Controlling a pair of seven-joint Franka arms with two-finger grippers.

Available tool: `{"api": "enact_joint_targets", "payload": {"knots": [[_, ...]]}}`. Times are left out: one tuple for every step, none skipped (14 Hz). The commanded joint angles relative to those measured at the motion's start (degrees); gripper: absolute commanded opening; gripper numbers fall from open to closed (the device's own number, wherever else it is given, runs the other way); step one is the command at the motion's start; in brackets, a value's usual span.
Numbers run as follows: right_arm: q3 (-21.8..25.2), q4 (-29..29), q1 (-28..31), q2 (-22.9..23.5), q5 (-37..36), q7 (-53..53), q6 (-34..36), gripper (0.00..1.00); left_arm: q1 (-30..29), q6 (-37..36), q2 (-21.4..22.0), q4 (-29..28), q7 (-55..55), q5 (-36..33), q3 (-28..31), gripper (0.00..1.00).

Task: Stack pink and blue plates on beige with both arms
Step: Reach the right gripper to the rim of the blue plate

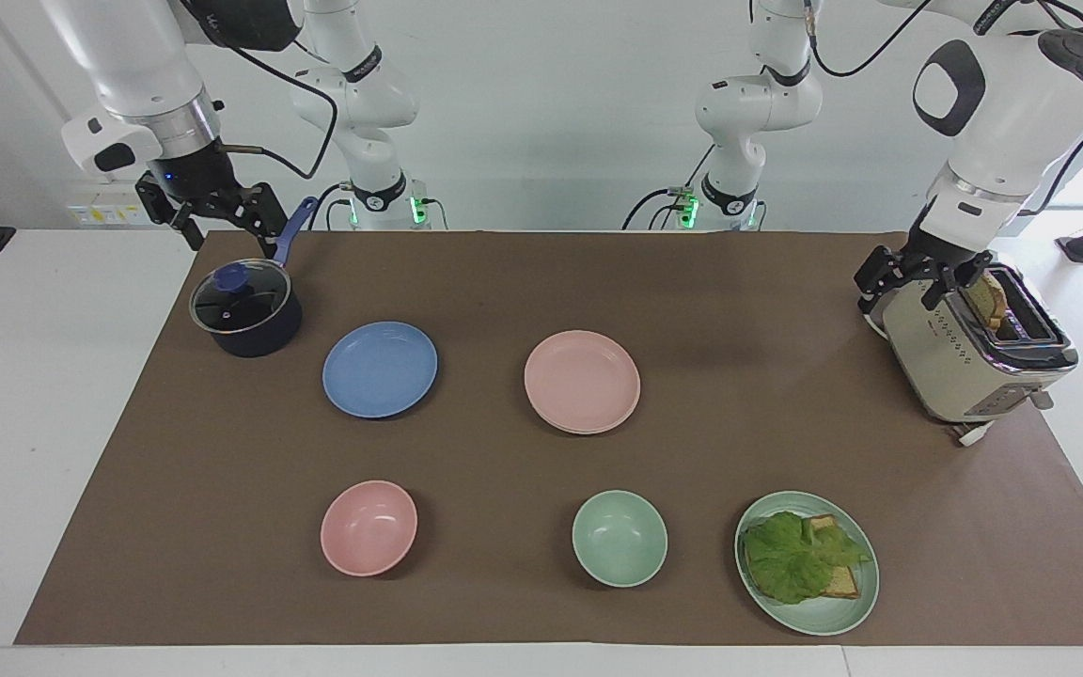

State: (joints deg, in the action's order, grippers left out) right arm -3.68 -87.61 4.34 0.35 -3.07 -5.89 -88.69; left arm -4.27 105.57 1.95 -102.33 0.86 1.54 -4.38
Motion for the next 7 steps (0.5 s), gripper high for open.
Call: {"api": "enact_joint_targets", "payload": {"knots": [[-0.1, -4.8, 0.6, -2.0, 0.7, -0.2, -3.9, 1.0, -0.5, -0.9, 0.2, 0.1, -0.7, -0.9, -0.3, 1.0], [-0.1, -6.1, 0.5, -2.0, 0.7, -0.2, -5.9, 1.0, -0.5, -0.9, 0.2, 0.1, -0.7, -0.9, -0.3, 1.0], [-0.1, -7.2, 0.5, -2.0, 0.7, -0.1, -7.4, 1.0, -0.5, -0.9, 0.2, 0.1, -0.7, -0.9, -0.3, 1.0], [-0.1, -8.3, 0.4, -1.9, 0.7, -0.1, -8.7, 1.0, -0.5, -0.9, 0.2, 0.1, -0.7, -0.9, -0.3, 1.0], [-0.1, -10.1, 0.3, -1.8, 0.7, -0.1, -10.5, 1.0, -0.5, -0.9, 0.2, 0.1, -0.7, -0.9, -0.3, 1.0], [-0.1, -12.2, 0.3, -1.8, 0.7, 0.1, -12.6, 1.0, -0.5, -0.9, 0.2, 0.1, -0.7, -0.8, -0.3, 1.0], [-0.1, -14.2, 0.2, -1.8, 0.7, 0.0, -14.3, 1.0, -0.5, -0.9, 0.2, 0.1, -0.7, -0.9, -0.3, 1.0]]}}
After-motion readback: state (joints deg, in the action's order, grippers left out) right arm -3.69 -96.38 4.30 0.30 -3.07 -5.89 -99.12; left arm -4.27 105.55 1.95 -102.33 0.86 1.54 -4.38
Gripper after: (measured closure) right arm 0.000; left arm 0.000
